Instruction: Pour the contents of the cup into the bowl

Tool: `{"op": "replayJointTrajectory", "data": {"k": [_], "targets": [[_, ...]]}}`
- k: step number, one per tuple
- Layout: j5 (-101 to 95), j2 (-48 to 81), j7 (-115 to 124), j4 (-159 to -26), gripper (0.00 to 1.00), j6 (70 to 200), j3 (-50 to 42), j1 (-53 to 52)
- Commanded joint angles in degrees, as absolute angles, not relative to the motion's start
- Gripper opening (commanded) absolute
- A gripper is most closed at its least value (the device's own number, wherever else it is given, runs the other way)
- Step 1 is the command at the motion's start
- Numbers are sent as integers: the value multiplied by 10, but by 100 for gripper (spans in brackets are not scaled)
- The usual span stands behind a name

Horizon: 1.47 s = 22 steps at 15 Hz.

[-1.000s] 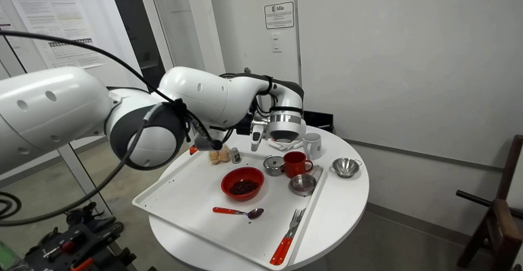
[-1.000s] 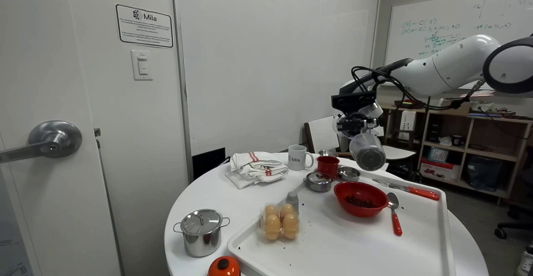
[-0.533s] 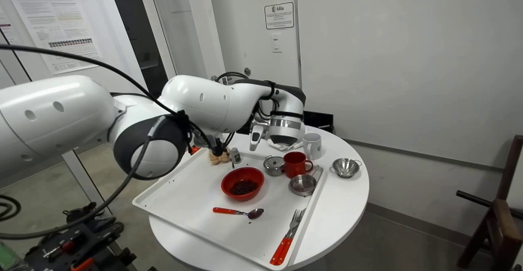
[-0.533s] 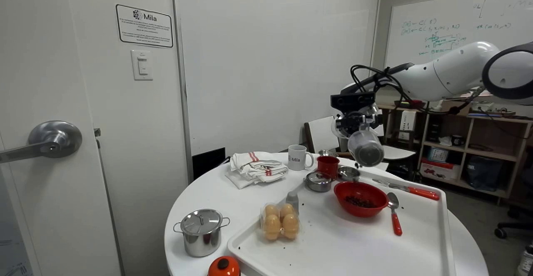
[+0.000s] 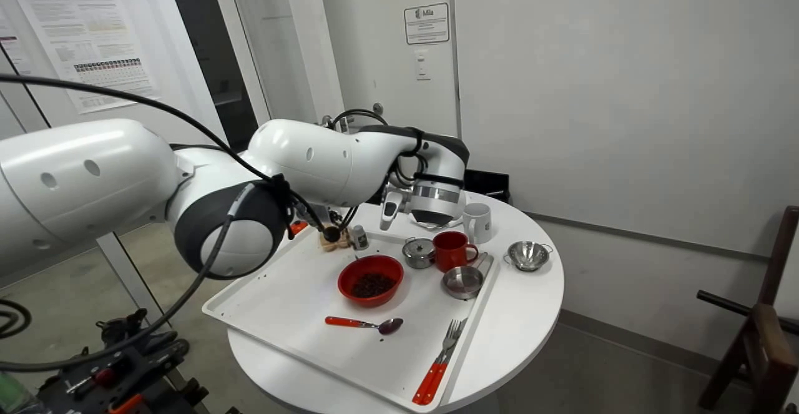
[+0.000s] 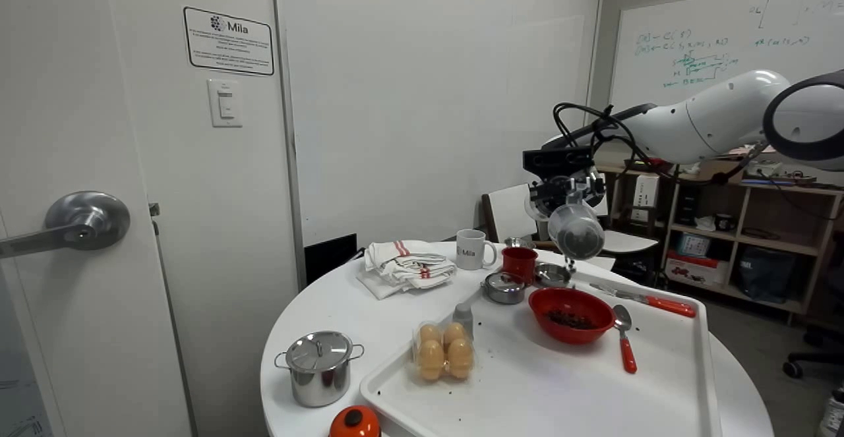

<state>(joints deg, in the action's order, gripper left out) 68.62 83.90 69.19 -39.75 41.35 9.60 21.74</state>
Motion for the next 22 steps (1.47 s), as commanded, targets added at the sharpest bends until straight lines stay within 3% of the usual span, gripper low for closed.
{"op": "replayJointTrajectory", "data": {"k": [1,10,22], "targets": [[706,832,698,-406,8,398,89,221],[696,831,703,-391,8,428,67,204],[581,812,697,-354,8,615,-7,133]]}}
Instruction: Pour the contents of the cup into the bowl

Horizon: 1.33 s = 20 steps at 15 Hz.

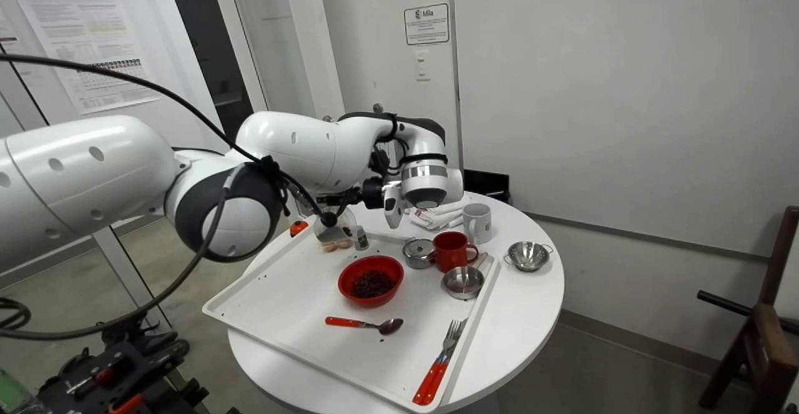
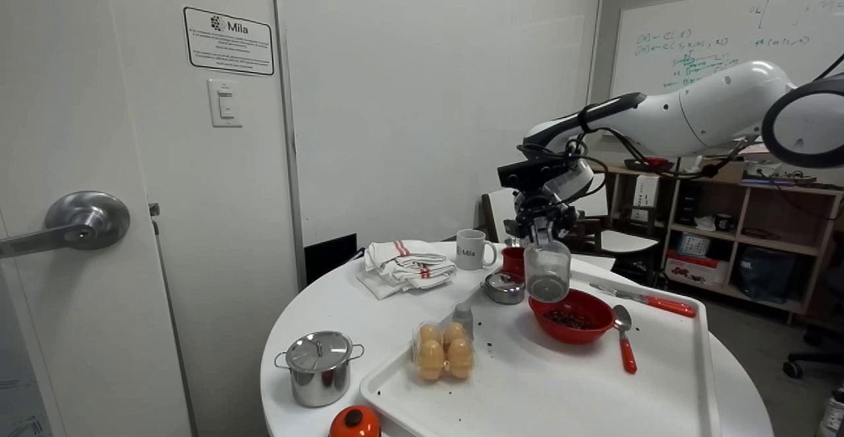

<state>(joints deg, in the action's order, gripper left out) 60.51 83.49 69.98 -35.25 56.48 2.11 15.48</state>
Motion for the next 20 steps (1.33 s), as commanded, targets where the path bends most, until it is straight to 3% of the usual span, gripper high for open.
{"op": "replayJointTrajectory", "data": {"k": [1,10,20], "targets": [[577,805,695,-361,8,641,-15,125],[497,709,659,-447,8,828,-103,2],[368,577,605,-669,8,1045,-223,-203]]}}
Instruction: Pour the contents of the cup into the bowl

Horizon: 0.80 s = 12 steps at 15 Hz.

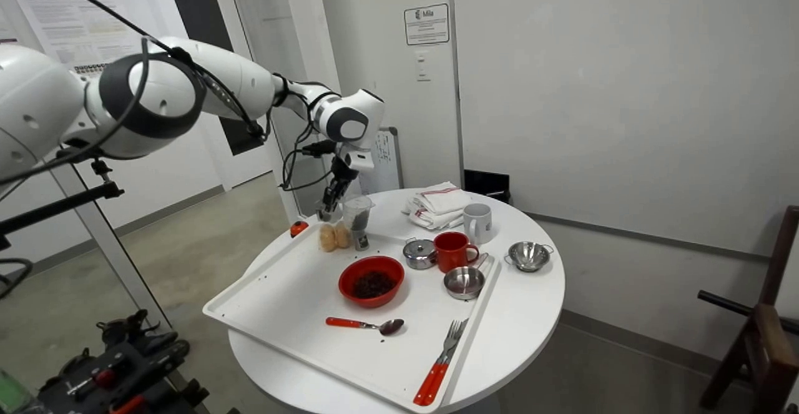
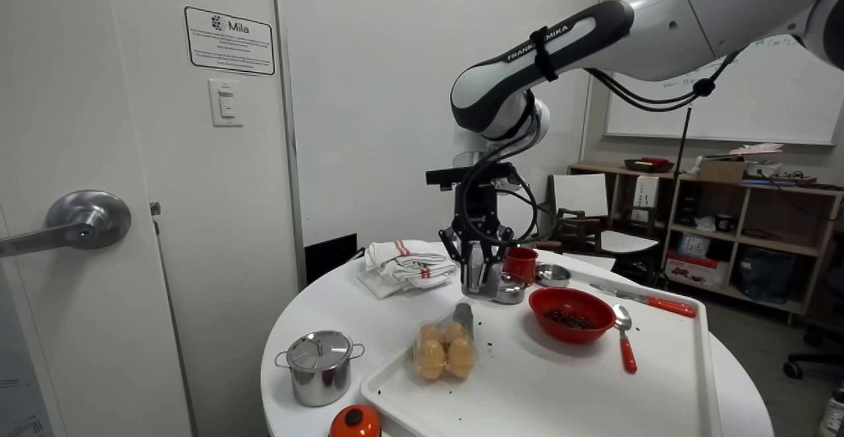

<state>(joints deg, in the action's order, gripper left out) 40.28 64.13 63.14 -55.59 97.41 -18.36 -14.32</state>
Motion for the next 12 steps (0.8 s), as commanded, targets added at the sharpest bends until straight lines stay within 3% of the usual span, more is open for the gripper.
{"op": "replayJointTrajectory", "data": {"k": [1,9,10,12], "targets": [[355,567,605,-692,8,1071,-237,-225],[340,487,573,-892,8,1194,-302,-348],[261,511,638,-809,23,1190,-202,-260],[262,493,629,-849,23,1204,-208,-272]]}}
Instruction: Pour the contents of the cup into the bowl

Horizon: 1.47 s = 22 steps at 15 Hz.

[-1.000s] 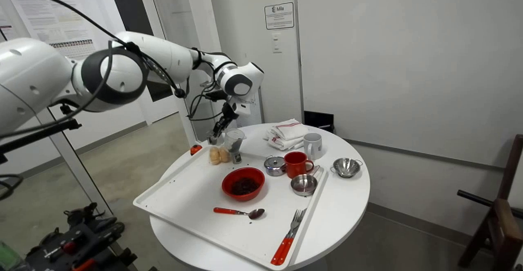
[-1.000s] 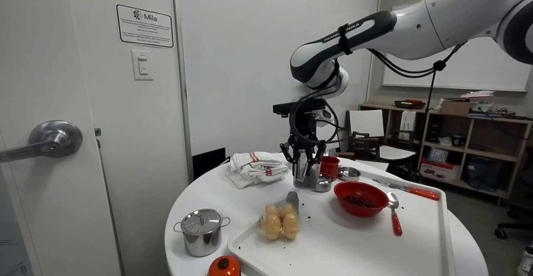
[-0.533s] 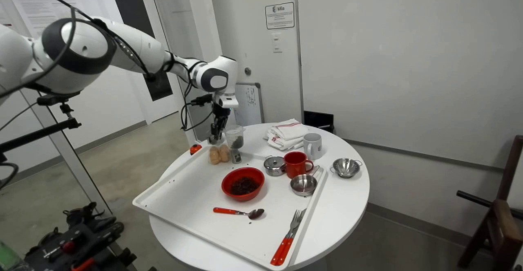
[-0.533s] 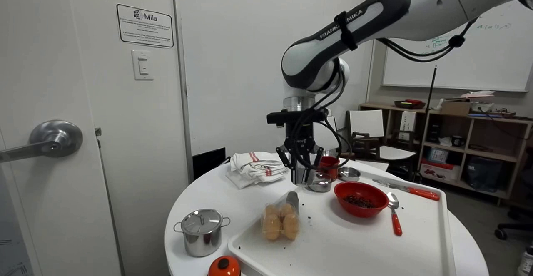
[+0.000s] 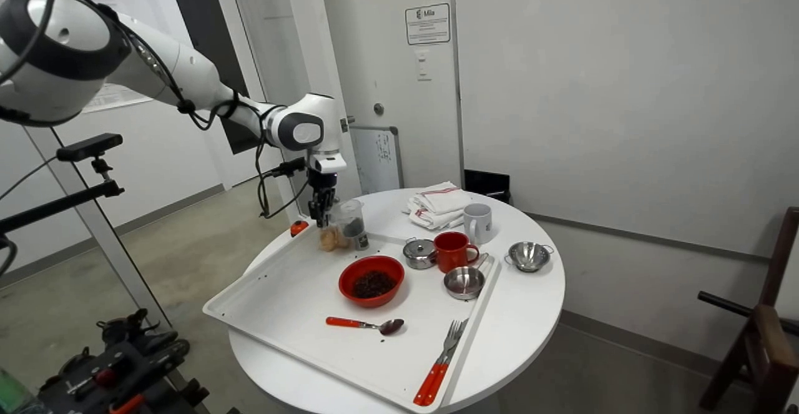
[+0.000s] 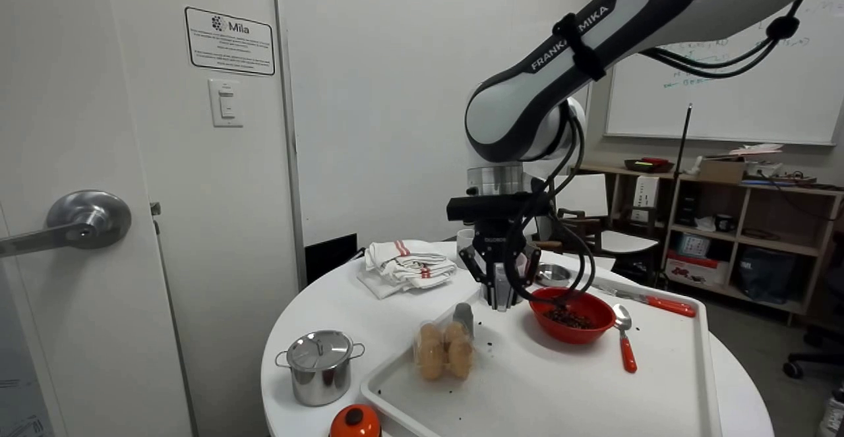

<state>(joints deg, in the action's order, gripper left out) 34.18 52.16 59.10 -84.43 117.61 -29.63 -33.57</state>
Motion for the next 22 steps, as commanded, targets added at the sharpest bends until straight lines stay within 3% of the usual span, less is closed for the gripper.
{"op": "replayJointTrajectory", "data": {"k": [1,10,20,22], "targets": [[262,487,627,-859,8,1207,-209,-275],[127,507,648,-883,9,1236,-60,-192],[94,561,655,-862,8,1197,-28,-171],[97,539,651,-883,23,1210,-24,-170]]}}
